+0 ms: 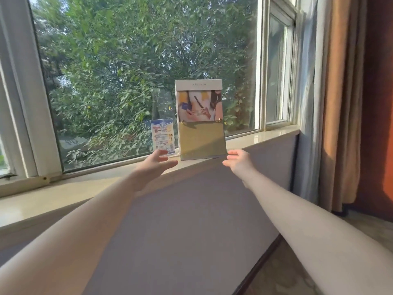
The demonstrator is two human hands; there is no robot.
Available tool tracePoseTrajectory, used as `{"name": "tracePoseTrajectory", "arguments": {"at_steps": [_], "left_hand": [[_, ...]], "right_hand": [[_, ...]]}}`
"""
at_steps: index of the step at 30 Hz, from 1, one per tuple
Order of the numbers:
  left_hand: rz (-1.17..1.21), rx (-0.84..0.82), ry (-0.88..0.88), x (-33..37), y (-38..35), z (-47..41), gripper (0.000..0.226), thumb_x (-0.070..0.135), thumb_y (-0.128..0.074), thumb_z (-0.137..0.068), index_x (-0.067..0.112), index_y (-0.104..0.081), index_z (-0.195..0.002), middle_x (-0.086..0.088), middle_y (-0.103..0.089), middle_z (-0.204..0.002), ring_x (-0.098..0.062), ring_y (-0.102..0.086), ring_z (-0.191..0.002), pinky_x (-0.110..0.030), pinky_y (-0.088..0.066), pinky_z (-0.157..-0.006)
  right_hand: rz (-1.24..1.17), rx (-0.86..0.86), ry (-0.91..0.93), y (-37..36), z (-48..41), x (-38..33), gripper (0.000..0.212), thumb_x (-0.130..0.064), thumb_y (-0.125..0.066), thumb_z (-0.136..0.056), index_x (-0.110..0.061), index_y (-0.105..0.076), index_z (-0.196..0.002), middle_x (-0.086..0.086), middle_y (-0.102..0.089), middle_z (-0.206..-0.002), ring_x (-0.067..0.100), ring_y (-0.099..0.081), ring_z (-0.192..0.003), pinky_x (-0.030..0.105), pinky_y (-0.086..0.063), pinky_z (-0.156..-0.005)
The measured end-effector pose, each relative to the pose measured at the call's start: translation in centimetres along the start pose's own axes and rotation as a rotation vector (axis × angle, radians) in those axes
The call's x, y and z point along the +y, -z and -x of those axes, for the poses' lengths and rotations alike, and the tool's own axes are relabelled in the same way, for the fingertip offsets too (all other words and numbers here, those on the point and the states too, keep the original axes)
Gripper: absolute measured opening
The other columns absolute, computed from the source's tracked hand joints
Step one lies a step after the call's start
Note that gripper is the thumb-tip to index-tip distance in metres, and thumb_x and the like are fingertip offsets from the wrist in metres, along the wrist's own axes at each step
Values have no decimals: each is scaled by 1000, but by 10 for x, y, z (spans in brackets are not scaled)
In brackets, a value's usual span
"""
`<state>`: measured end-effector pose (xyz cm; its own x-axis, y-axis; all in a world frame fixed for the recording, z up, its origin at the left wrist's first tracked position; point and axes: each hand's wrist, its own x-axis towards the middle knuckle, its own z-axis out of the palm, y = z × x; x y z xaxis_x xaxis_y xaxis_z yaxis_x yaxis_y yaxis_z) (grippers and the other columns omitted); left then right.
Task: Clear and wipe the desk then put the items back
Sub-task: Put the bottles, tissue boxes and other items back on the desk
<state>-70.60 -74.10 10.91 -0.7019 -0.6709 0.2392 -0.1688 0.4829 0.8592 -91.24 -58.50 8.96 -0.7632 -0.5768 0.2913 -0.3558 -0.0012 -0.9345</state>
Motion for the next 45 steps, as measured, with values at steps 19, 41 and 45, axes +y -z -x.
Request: {"name": "tracePoseTrajectory", "arguments": {"at_steps": [19, 41, 45], "left_hand": [[42, 109, 8, -39, -40, -144, 63, 12, -69, -88, 14, -36, -142, 2, -53, -130, -13, -53, -110, -27, -45, -90], [108, 140, -136, -14, -23, -71, 19, 12, -52, -98, 27, -51, -87, -13, -69, -91, -25, -60, -80, -44, -50, -76], [130, 134, -127, -4, -13, -40, 18, 11, -52, -99, 25, -51, -87, -16, -68, -92, -27, -59, -83, -48, -50, -79]], "right_hand": [[137, 23, -40, -38, -141, 52, 58, -17, -52, -99, -13, -25, -149, 5, -35, -152, 26, -37, -136, 33, -32, -105], [58, 69, 116, -10, -64, 28, 8, -6, -40, -100, -8, -45, -94, 4, -41, -83, 18, -36, -73, 29, -30, -61], [47, 90, 123, -13, -42, 14, 9, -5, -40, -100, -11, -44, -93, -1, -39, -75, 15, -35, -66, 27, -30, -60]]}}
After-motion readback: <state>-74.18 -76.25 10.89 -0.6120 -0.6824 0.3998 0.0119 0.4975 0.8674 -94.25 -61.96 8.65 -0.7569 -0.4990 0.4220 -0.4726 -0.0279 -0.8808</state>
